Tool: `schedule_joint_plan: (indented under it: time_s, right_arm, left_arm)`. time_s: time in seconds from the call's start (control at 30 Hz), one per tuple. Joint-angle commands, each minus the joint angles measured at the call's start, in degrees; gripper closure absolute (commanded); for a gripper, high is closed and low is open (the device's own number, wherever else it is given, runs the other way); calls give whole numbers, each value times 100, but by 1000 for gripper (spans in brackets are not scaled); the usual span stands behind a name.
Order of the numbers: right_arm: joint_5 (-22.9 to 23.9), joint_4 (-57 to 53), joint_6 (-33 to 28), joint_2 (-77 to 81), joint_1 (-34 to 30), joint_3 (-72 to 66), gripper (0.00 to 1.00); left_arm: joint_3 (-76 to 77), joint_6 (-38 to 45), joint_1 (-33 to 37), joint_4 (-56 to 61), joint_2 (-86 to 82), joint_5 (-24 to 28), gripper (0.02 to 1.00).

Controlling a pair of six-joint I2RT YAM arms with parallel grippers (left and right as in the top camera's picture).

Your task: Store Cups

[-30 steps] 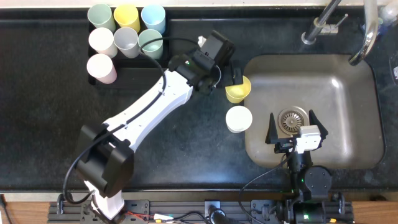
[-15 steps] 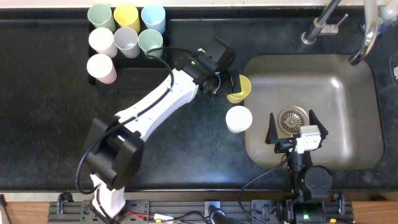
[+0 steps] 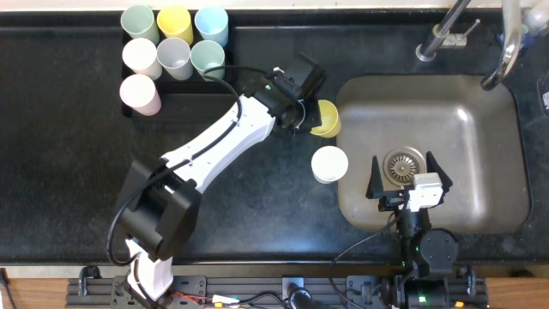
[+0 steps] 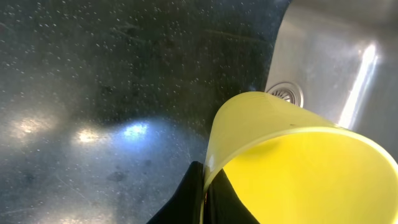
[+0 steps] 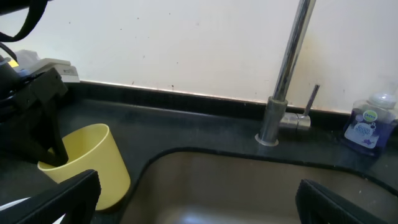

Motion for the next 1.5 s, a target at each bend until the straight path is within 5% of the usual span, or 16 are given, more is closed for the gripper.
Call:
schedule_joint_plan:
  time_s: [0.03, 0.2, 0.63, 1.5]
  right_arm:
    - [22, 31, -15, -37, -7, -74, 5]
    - [22, 33, -15, -37, -7, -74, 5]
    - [22, 31, -15, -37, -7, -74, 5]
    - [22, 31, -15, -37, -7, -74, 5]
  left_arm:
    - [42, -48, 302, -186, -463, -461, 982]
    - [39, -647, 1217, -1193, -1040, -968, 982]
    - [28, -787, 3386, -2363, -1202, -968, 982]
    - [28, -793, 3543, -2052, -588, -1392, 982]
